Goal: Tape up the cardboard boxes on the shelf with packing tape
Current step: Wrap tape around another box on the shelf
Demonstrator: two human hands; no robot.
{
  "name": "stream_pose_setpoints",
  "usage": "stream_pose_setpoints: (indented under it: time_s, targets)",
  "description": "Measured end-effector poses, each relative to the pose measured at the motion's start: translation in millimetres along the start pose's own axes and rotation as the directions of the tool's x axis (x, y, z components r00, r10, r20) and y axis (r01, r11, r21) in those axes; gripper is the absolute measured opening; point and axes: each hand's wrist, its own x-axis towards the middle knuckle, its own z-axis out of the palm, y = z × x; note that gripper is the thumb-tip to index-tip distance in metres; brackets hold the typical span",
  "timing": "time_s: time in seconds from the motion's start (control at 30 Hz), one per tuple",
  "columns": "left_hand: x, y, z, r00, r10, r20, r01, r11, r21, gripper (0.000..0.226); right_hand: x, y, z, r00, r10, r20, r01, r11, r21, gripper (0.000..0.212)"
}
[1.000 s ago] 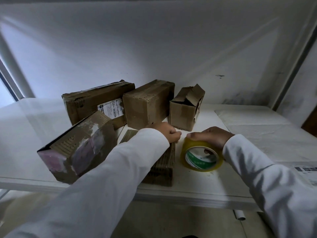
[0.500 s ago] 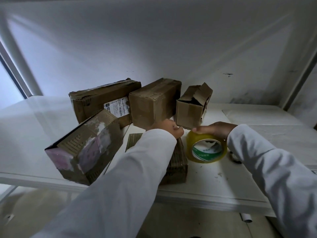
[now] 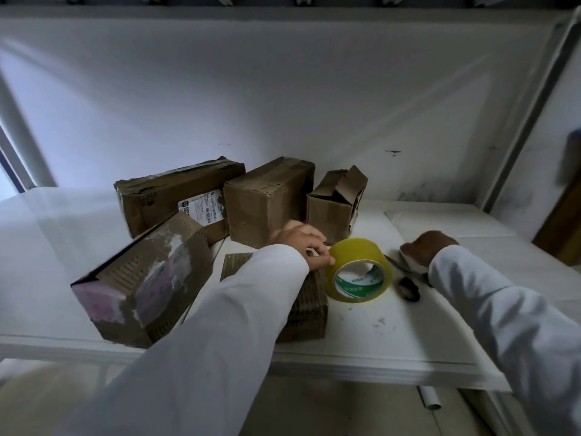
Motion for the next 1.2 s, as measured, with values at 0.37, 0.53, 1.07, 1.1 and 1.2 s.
stream_pose_setpoints:
  time_s: [0.37, 0.53, 1.07, 1.1, 1.2]
  targets:
    - [-3, 3, 1, 0.993, -0.115, 0.023, 0.118, 0.979, -0.166, 0.025, -16, 29, 34, 0.975, 0.208, -0.072, -0.216, 0.967, -0.132, 0.075]
    - [-2, 1, 4, 0.990, -0.139, 0.029, 0.141, 0.968, -0.206, 0.022, -22, 25, 29, 0.967, 0.246, -0.074, -0.256, 0.937, -0.239, 0.061]
    - [11, -12, 15, 0.975, -0.220, 0.043, 0.223, 0.926, -0.304, 0.023, -71, -13, -48, 0.853, -0.286, 0.437, -0.022, 0.817, 0.577, 0.061]
    - [11, -12, 15, 0.970, -0.236, 0.049, 0.240, 0.920, -0.311, 0.024, -76, -18, -49, 0.778, -0.355, 0.518, 0.005, 0.829, 0.560, 0.076]
    - [11, -12, 14, 0.976, -0.211, 0.061, 0.219, 0.915, -0.338, 0.015, -86, -22, -38, 0.570, -0.424, 0.704, 0.071, 0.879, 0.471, 0.111]
